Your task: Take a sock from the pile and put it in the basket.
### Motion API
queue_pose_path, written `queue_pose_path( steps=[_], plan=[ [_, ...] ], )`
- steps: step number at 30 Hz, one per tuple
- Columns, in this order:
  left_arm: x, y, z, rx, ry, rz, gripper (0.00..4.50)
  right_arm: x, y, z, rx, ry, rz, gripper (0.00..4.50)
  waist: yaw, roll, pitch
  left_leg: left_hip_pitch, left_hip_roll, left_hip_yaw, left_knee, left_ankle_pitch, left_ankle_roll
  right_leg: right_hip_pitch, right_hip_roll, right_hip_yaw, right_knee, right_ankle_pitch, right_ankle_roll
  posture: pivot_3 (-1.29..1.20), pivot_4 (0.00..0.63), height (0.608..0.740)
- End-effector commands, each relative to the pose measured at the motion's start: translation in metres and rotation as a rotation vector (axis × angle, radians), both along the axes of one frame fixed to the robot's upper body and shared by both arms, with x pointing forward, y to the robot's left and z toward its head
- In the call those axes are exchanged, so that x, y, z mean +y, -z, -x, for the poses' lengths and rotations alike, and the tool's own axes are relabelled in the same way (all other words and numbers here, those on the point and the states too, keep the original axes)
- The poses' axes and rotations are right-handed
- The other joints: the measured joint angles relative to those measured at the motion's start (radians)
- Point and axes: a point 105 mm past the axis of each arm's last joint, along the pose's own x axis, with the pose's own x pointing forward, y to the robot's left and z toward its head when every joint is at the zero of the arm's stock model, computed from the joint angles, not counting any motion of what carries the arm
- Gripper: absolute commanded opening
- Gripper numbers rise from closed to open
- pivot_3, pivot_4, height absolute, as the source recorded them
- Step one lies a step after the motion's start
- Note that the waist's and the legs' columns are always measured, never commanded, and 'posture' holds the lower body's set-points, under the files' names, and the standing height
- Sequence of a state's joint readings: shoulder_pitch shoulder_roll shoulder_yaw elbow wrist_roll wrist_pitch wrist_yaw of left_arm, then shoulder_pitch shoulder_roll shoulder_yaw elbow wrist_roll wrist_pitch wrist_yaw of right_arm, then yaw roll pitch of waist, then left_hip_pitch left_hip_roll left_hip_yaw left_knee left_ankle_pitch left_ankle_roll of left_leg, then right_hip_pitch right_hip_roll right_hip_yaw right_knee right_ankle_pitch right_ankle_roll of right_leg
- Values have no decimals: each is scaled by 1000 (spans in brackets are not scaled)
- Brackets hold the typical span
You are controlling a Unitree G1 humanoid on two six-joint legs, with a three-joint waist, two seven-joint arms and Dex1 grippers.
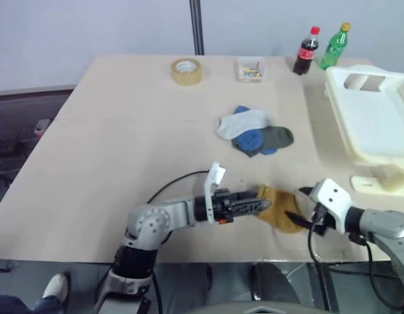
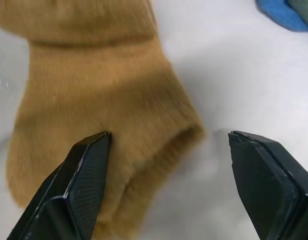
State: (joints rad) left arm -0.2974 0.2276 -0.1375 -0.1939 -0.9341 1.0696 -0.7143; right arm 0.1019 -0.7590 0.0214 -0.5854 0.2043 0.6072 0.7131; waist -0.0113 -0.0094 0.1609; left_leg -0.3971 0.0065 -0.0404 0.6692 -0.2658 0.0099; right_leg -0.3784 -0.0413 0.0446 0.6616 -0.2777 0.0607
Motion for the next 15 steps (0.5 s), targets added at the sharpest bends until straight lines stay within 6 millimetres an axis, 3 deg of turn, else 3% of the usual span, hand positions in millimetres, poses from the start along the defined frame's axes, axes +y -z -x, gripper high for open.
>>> queue_pose_path(
  steps=[1, 9, 11, 15],
  plan=[
    [-8, -5, 3, -29, 39, 24, 3397, 4, -6, -3, -38, -3, -7, 3937, 1, 0, 0, 0, 0, 0, 0, 0, 0, 0, 0, 0, 0, 0, 0, 0, 150, 740],
    [-17, -3, 2, -29, 90, 35, 3397, -4, -23, -3, -81, 35, -42, 3937, 1, 0, 0, 0, 0, 0, 0, 0, 0, 0, 0, 0, 0, 0, 0, 0, 150, 740],
    [-18, -3, 3, -23, 113, 41, 3488, -16, -29, 3, -57, 61, -65, 4441, 3, 0, 0, 0, 0, 0, 0, 0, 0, 0, 0, 0, 0, 0, 0, 0, 150, 740],
    [-20, -1, 2, -51, 137, 23, 3488, -28, -38, 11, -31, 105, -128, 4473, 4, 0, 0, -1, 0, -1, 0, 0, 0, 0, 0, -1, -1, 0, 0, 0, 150, 740]
  ],
)
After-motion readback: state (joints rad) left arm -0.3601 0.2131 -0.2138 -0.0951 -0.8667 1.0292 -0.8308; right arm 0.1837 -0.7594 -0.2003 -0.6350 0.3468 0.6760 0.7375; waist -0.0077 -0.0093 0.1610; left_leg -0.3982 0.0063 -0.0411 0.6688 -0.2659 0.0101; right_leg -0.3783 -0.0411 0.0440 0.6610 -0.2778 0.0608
